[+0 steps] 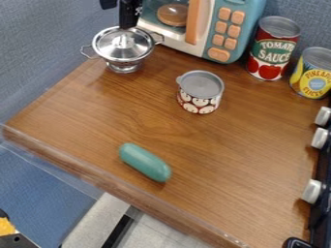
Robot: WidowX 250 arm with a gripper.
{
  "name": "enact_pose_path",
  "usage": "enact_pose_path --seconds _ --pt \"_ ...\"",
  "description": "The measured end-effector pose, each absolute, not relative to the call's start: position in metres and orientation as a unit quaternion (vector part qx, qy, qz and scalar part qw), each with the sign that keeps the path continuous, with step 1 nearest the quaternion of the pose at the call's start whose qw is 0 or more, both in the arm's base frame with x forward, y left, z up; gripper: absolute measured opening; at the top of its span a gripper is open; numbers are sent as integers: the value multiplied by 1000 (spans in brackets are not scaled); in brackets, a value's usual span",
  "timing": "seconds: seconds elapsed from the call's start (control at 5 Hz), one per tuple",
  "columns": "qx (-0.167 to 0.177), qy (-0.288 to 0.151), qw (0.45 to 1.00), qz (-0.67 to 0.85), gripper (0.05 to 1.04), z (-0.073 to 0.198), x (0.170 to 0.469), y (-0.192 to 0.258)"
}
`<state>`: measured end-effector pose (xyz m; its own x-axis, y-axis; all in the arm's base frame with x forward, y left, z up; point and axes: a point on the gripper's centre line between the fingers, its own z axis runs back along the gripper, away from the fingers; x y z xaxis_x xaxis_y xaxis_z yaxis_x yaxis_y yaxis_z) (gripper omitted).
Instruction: Move the blue object to the upper right side of the table
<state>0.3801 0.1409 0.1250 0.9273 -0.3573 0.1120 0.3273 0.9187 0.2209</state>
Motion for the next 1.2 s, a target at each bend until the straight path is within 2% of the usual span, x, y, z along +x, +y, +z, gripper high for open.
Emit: enact_pose_path --seconds 0.2,0.6,0.8,1.0,1.2 --pt "90 -58 978 -178 1001 109 378 140" --pt "120 -91 957 -249 1001 129 360 112" --pt "115 -105 951 -266 1001 132 335 98" --pt "123 -103 944 -288 1001 126 294 75" --pt "131 -95 932 -325 1001 112 257 55"
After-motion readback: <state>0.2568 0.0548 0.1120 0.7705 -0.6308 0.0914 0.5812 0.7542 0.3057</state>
